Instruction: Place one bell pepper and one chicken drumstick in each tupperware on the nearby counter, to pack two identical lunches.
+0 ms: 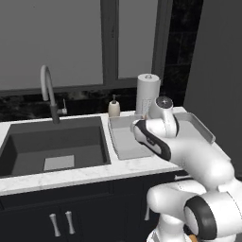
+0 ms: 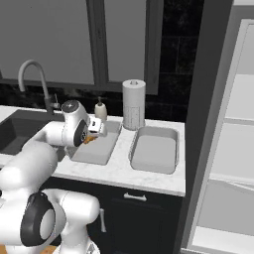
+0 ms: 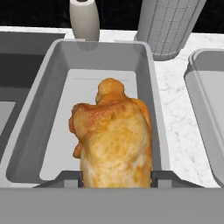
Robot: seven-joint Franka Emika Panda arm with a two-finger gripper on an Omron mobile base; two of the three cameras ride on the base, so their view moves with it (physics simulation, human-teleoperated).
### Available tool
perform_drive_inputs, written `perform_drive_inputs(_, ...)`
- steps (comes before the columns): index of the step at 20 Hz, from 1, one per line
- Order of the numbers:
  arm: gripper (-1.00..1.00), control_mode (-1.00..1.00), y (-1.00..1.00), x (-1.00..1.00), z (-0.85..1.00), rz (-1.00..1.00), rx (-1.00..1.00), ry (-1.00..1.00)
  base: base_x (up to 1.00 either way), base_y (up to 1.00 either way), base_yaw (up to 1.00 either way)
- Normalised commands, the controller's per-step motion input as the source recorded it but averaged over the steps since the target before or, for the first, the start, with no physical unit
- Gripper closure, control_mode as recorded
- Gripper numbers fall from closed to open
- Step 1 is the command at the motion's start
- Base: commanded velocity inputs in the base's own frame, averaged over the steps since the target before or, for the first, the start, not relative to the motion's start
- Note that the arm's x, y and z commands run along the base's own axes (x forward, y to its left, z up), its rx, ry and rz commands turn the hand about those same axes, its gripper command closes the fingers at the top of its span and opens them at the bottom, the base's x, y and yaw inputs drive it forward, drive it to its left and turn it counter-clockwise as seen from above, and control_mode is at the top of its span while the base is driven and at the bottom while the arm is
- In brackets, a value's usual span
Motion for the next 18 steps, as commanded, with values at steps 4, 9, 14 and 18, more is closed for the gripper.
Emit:
perform_drive_inputs(4,1.0,-1.0,0.0,0.27,-0.29,0.0,0.0,0.0,0.0,0.0,0.0)
perform_drive_inputs(9,1.0,-1.0,0.0,0.28,-0.28,0.0,0.0,0.0,0.0,0.0,0.0)
perform_drive_inputs(14,1.0,-1.0,0.0,0.32,-0.25,0.0,0.0,0.0,0.0,0.0,0.0)
perform_drive_inputs(18,1.0,-1.0,0.0,0.44,-0.21,0.0,0.0,0.0,0.0,0.0,0.0)
